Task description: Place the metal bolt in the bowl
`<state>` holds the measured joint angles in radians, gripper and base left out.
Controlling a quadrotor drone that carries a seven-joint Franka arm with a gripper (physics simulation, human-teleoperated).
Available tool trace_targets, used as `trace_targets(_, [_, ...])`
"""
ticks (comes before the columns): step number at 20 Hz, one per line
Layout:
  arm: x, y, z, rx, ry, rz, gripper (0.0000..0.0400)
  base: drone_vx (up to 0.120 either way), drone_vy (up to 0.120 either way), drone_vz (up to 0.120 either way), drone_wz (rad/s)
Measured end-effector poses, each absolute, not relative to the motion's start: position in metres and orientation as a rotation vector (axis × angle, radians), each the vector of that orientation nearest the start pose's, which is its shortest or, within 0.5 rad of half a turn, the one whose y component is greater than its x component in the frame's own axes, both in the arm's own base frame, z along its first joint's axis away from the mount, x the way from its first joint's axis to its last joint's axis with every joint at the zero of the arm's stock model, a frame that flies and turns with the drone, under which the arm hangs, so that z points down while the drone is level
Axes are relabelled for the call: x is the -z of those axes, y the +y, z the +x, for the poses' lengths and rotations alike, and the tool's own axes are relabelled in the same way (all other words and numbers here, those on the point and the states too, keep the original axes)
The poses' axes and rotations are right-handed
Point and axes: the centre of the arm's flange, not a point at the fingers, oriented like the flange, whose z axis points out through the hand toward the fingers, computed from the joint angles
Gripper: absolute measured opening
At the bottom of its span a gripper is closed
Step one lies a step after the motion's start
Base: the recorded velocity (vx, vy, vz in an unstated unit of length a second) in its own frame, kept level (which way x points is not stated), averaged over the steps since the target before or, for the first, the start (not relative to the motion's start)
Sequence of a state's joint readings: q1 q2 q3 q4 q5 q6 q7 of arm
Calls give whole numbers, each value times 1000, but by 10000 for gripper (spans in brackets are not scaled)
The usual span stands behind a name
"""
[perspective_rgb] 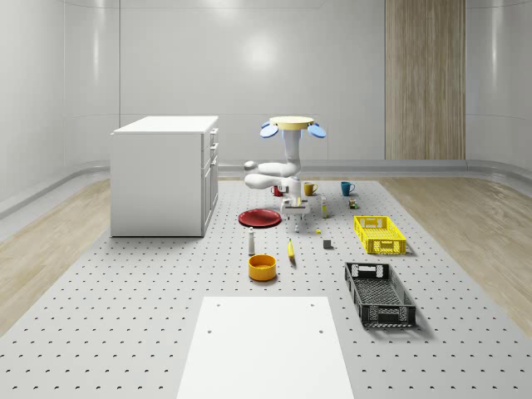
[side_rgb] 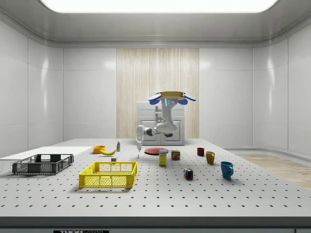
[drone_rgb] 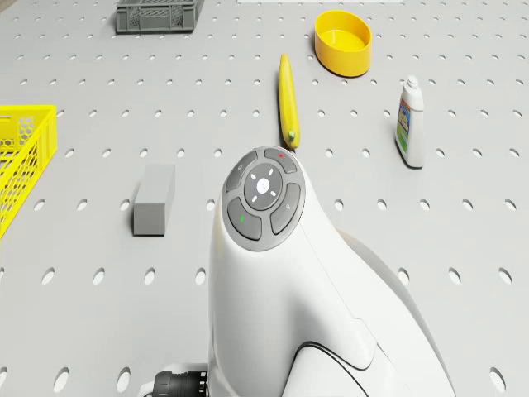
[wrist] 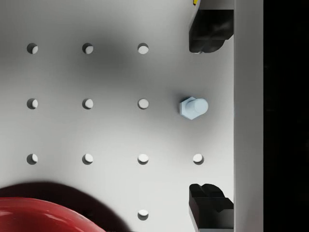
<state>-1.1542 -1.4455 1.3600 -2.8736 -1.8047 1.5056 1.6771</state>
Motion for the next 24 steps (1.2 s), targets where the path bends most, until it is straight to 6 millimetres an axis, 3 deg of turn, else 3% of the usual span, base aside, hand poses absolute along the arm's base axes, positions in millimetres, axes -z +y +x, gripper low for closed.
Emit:
trace_targets(8, [-493,0,307,-785,-2,1,400,55,5,-15,0])
trace_targets(24, [-533,0,307,-786,-2,1,400,0,0,0,0])
